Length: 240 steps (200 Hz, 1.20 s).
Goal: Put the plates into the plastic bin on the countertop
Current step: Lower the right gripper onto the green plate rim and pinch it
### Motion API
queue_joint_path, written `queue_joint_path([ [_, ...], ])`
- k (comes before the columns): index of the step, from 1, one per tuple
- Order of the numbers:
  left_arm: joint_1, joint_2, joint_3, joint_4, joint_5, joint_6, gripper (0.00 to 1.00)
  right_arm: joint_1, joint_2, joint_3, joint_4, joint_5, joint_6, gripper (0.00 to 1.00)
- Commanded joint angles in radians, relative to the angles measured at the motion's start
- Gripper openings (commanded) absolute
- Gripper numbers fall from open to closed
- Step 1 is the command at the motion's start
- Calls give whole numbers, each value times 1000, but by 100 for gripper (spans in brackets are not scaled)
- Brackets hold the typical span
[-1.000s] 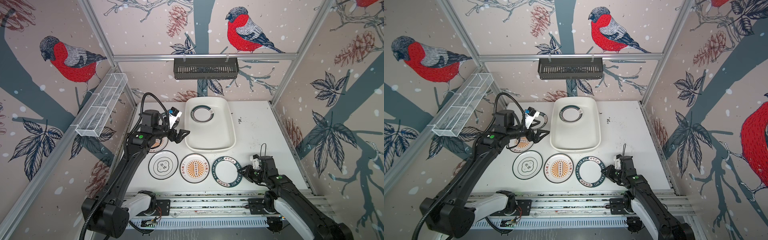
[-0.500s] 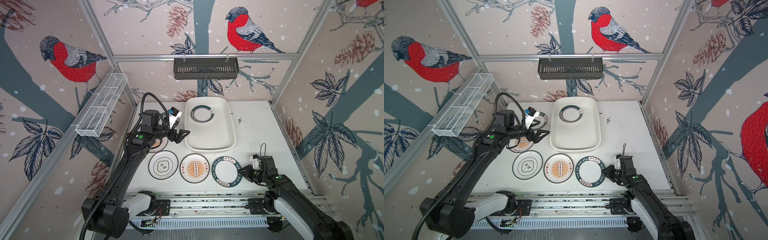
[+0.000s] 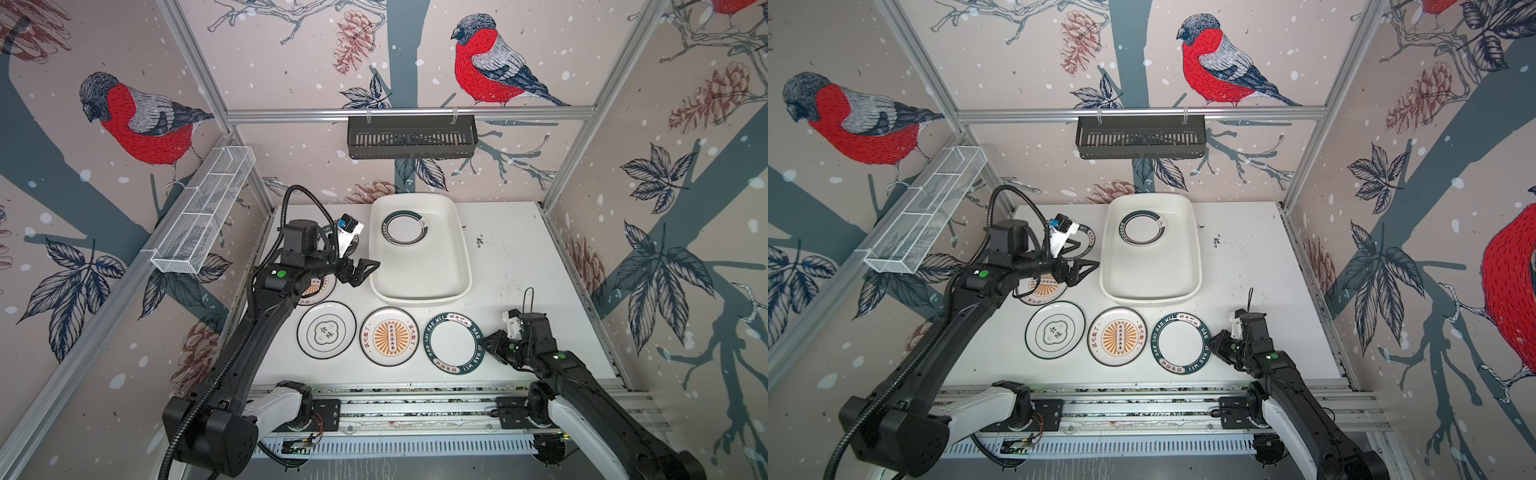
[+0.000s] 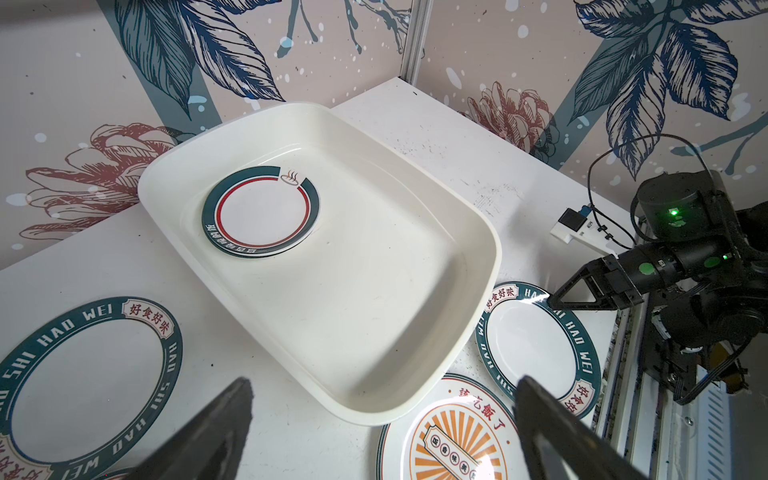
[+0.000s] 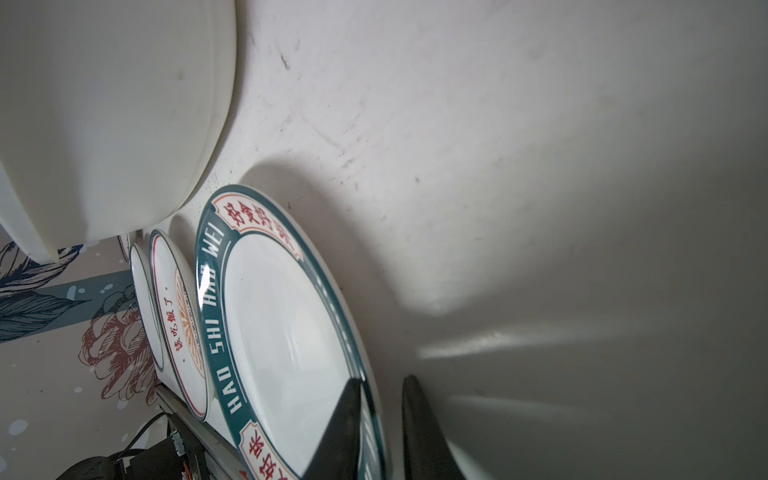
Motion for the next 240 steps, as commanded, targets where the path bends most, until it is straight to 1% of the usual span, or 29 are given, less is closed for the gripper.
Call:
queue_joint_path([
  [1, -3, 2, 2, 28, 14, -2, 97, -1, 4, -10, 1, -10, 0, 22],
  [37, -2, 0, -4, 31, 13, -2, 97, -1, 22, -12, 9, -18, -3, 24],
  [94, -3, -4, -4, 30, 17, -4, 97, -1, 50, -3, 5, -5, -9, 19],
  [139, -2, -8, -1, 30, 18, -4, 97, -3, 28, 0, -14, 9, -10, 16],
  [177, -2, -9, -2, 31, 21, -4, 97, -12, -4, -2, -37, 21, -8, 10],
  [229, -2, -12, -2, 32, 25, -7, 97, -26, -53, -3, -83, 20, -9, 7],
  [240, -2, -13, 1, 31, 25, -7, 97, -27, -69, 1, -95, 20, -7, 5],
])
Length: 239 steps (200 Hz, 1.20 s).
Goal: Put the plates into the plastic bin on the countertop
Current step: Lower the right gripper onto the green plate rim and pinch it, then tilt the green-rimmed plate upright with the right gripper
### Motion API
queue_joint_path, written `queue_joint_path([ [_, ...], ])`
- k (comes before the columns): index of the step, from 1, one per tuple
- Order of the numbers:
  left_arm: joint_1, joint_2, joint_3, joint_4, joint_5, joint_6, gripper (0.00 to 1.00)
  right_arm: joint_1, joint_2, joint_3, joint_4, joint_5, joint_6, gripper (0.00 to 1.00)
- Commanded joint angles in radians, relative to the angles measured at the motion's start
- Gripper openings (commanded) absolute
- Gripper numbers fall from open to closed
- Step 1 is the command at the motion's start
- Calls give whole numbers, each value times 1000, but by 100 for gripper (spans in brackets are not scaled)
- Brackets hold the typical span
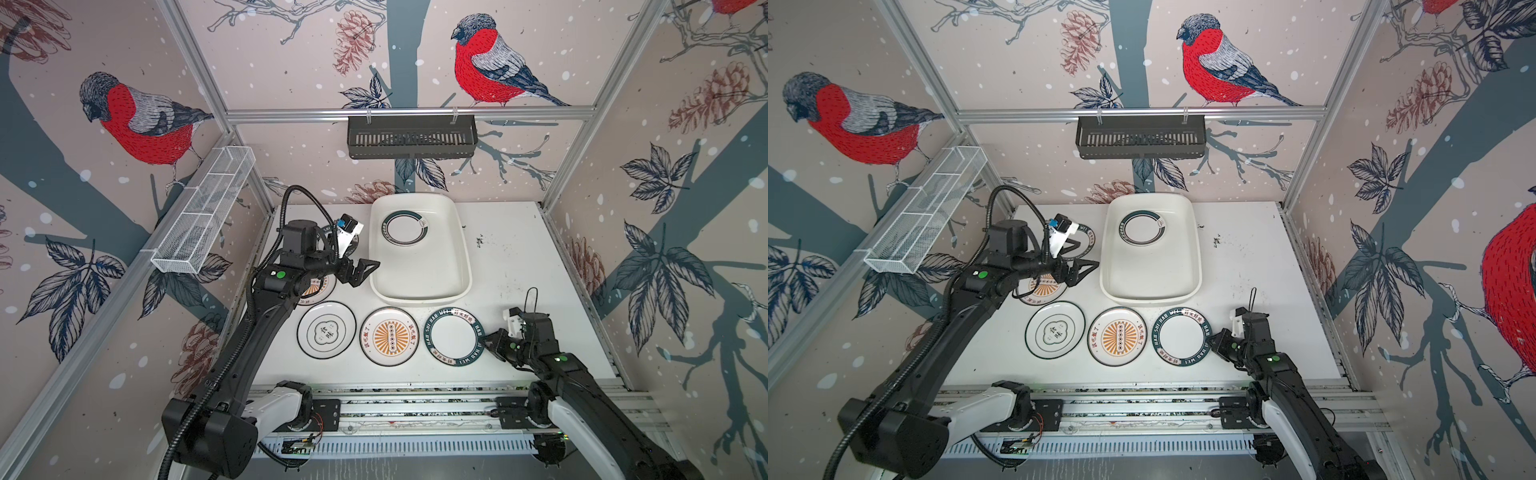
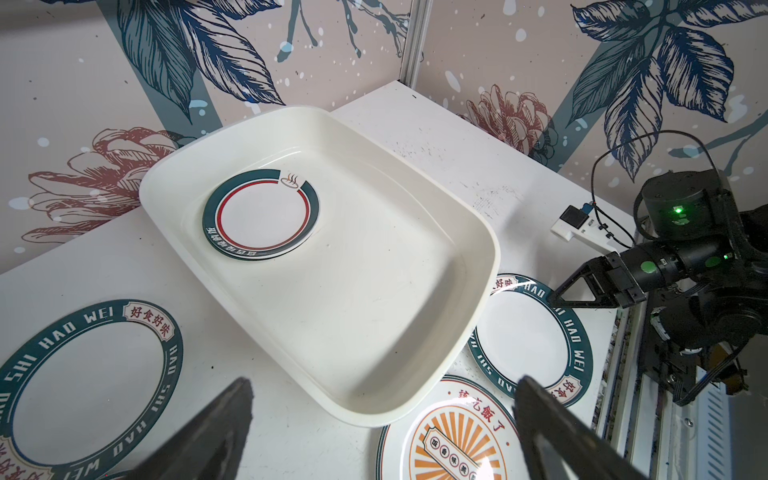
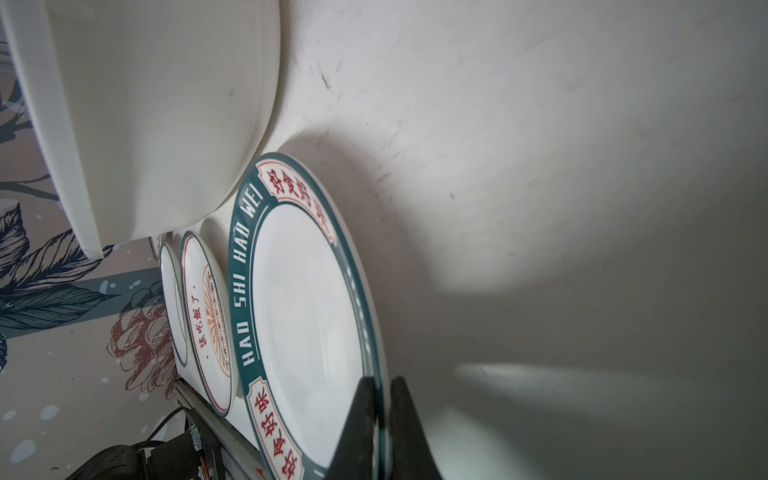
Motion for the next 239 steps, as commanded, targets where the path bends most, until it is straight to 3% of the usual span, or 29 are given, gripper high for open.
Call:
queue_joint_path([
  [1, -2, -6, 4, 27, 24, -4, 97, -3, -22, 4, -98, 46, -6, 4],
  [104, -4, -8, 23, 20, 26, -17, 97, -26, -163, 91, -189, 71, 38, 1],
  [239, -4, -14, 18, 32, 41, -29, 97, -62, -142, 257, -389, 244, -29, 0],
])
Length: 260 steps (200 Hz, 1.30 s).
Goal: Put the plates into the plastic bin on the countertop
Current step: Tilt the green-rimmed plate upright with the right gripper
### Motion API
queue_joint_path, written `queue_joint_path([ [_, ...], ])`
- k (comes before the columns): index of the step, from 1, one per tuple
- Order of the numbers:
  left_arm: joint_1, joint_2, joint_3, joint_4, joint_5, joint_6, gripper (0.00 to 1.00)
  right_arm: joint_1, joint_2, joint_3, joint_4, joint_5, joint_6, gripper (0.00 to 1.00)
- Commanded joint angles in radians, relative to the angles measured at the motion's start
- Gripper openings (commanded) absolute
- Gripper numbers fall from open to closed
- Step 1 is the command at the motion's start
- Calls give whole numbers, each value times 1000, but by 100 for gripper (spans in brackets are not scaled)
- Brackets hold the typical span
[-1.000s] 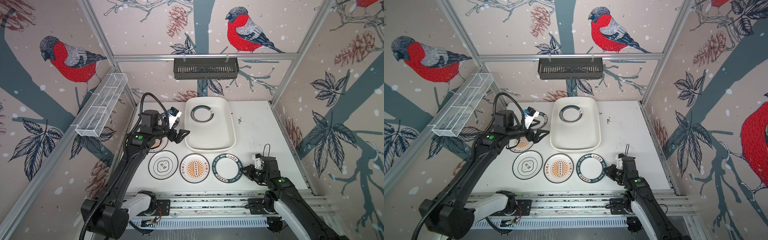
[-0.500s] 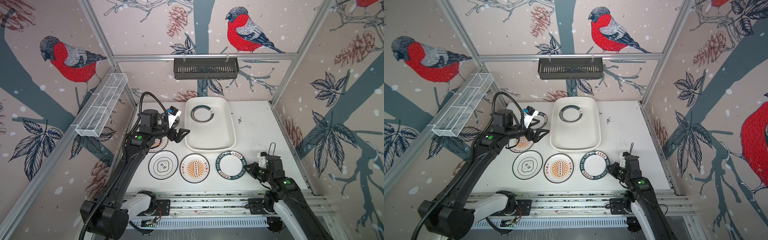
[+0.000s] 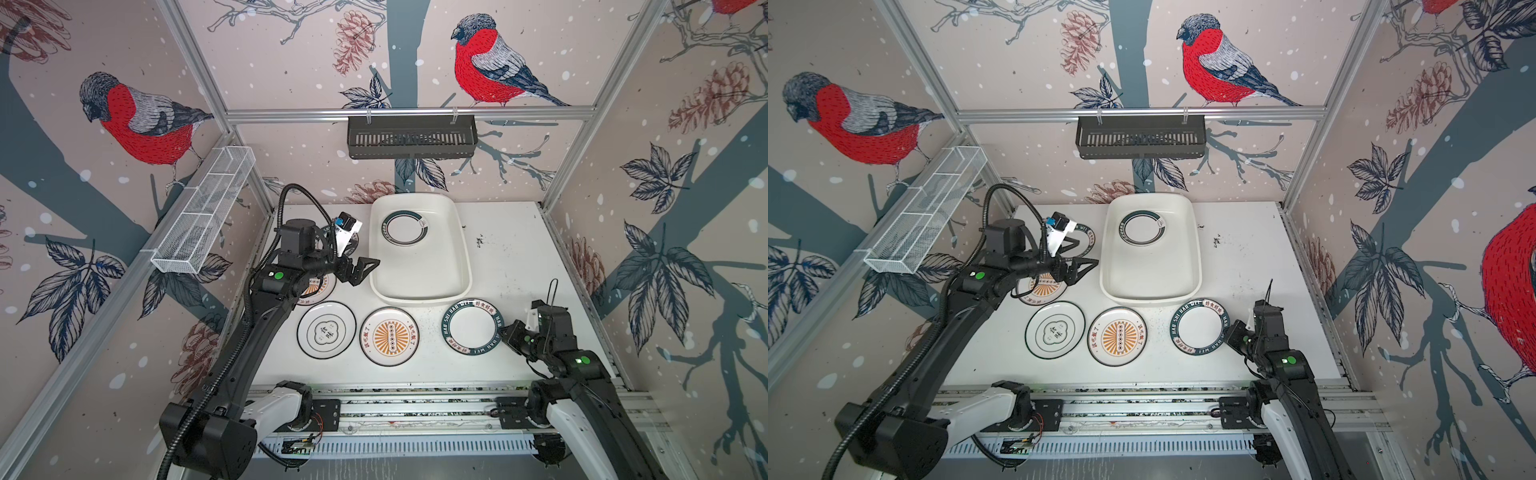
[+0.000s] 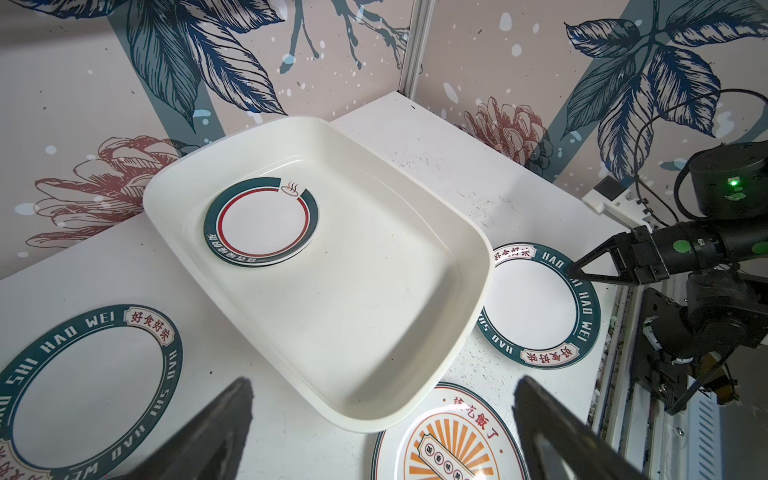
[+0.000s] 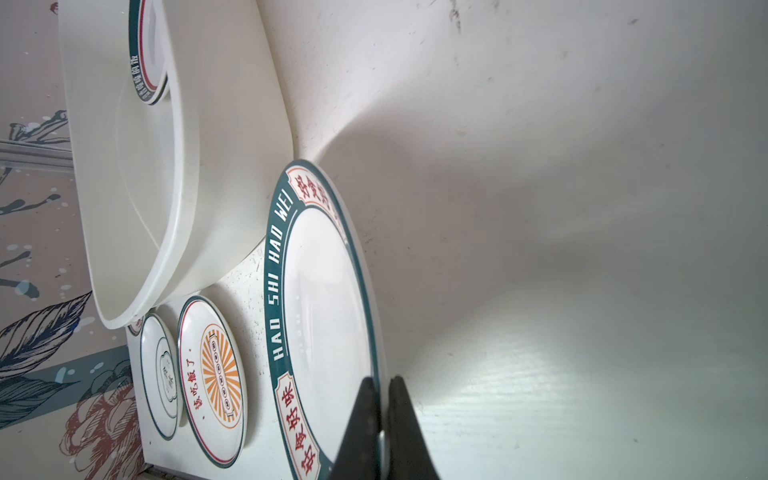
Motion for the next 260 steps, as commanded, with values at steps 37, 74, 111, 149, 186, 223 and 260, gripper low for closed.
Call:
queue_joint_path([
  [37, -3, -5, 3, 36, 38, -4, 97, -16, 8, 68, -74, 112, -43, 0],
  [74, -3, -3, 5, 40, 44, -2, 97, -22, -4, 92, -85, 124, -31, 0],
  [111, -5, 6, 8, 40, 48, 4, 97, -23, -16, 120, -110, 151, -22, 0],
  [149, -6, 11, 13, 43, 50, 9, 97, -26, -8, 158, -130, 170, -21, 0],
  [186, -8, 14, 23, 50, 37, 11, 97, -27, 6, 206, -147, 204, -30, 0],
  [223, -8, 25, 32, 56, 29, 10, 97, -26, 21, 267, -185, 262, -48, 0],
  [260, -8, 28, 38, 52, 32, 16, 97, -27, 35, 313, -206, 305, -60, 0],
])
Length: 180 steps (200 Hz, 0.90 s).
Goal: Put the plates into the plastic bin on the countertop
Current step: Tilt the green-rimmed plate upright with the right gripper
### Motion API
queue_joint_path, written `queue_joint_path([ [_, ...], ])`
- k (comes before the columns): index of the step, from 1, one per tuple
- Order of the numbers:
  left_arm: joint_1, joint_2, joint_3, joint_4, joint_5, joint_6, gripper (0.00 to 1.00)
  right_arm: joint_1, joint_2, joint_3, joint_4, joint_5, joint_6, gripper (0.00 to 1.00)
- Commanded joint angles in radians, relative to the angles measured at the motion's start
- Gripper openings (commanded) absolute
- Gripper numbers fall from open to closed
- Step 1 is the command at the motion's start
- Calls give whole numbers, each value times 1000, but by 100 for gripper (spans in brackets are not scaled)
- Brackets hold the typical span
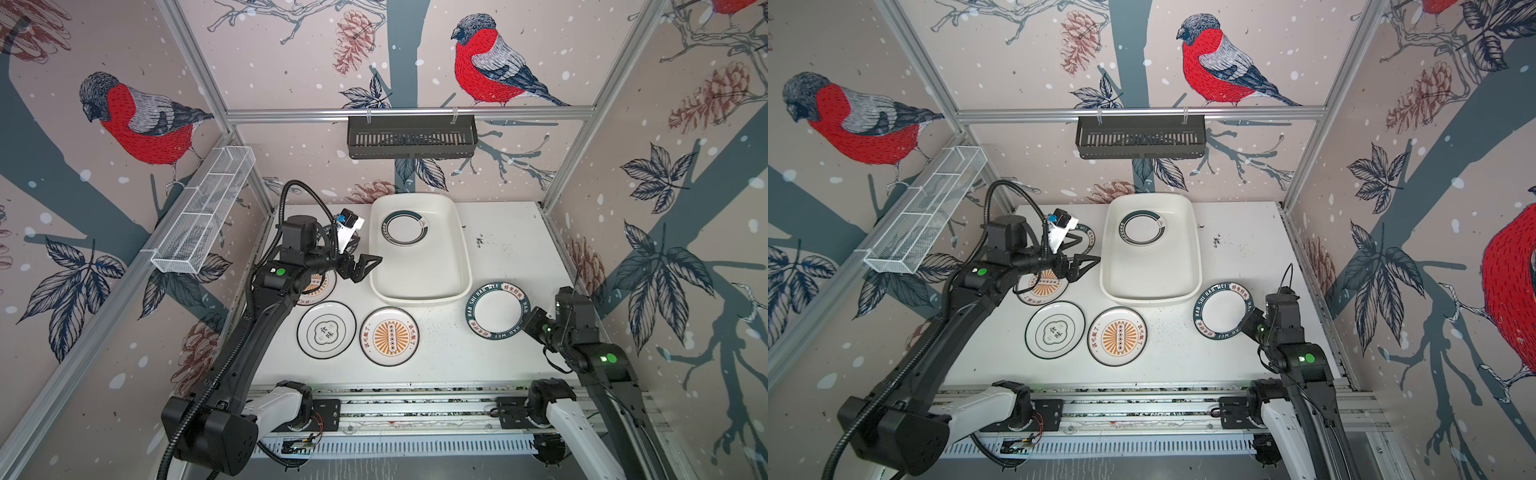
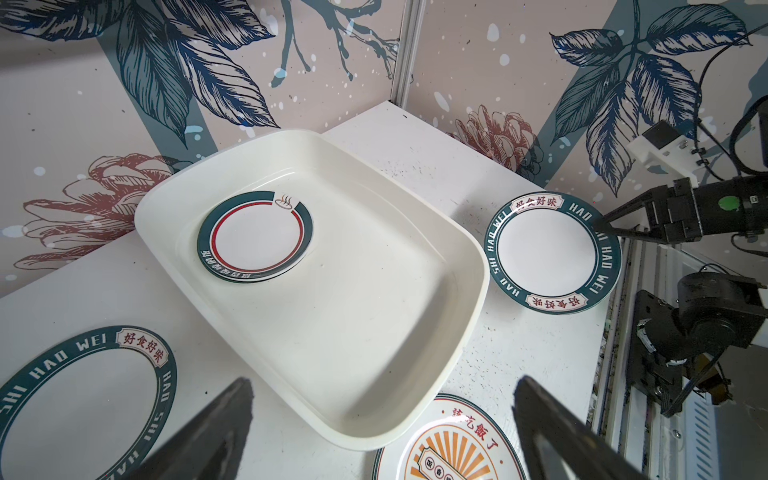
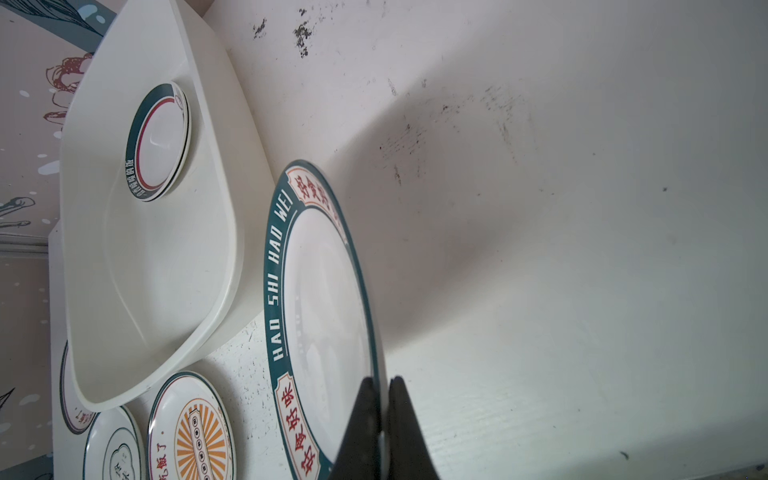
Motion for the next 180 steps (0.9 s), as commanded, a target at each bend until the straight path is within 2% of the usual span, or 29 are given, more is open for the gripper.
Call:
queue_joint_path([
  [1, -1, 1, 11, 32, 10, 14, 97, 0, 7, 25, -8, 48, -15, 0],
  [180, -2, 15, 36, 47, -106, -6, 97, 0, 68, 200, -49, 113, -60, 0],
])
